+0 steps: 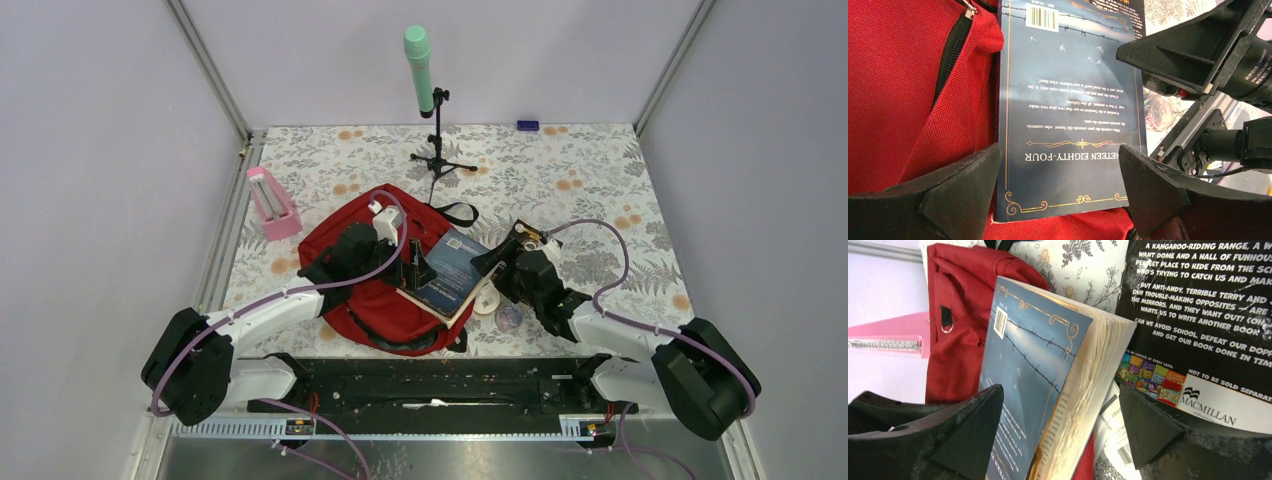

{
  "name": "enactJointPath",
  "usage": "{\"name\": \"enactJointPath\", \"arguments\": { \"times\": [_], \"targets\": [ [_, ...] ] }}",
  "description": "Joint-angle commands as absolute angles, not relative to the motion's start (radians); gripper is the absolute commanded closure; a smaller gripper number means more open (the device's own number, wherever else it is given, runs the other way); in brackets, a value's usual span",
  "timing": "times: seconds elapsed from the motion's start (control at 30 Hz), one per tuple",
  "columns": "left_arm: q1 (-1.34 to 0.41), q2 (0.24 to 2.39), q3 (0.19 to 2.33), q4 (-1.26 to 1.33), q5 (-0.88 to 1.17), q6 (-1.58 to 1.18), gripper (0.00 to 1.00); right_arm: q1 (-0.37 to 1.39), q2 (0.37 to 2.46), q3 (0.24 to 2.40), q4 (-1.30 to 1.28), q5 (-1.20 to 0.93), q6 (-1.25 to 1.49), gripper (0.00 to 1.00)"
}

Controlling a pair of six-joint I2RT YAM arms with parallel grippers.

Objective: Pack the student bag
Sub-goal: Adjust the book at the center of the board.

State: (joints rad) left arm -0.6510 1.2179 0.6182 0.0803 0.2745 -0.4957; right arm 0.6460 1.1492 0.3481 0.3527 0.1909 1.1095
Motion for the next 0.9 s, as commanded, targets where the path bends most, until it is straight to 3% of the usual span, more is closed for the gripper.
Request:
{"name": "enactJointPath", "arguments": {
  "times": [0.0,0.2,0.53,0.67,0.87],
  "targets": [
    [-0.655,1.23,0.635,0.121,0.26,-0.477,0.11,0.65,1.199,0.342,0.466,0.245,1.166,0.09],
    [-0.655,1.236,0.636,0.121,0.258,-0.473,0.13,0.647,1.23,0.325,0.488,0.347,1.158,0.11],
    [-0.655,1.25,0.649,0.109,0.259,-0.466,0.15,0.646,1.321,0.343,0.581,0.257,1.174,0.14],
    [-0.655,1.253,0.652,0.108,0.264,-0.466,0.17,0.646,1.335,0.349,0.634,0.228,1.17,0.24],
    [-0.654,1.239,0.647,0.107,0.264,-0.47,0.17,0.643,1.349,0.356,0.684,0.23,1.16,0.58]
  ]
}}
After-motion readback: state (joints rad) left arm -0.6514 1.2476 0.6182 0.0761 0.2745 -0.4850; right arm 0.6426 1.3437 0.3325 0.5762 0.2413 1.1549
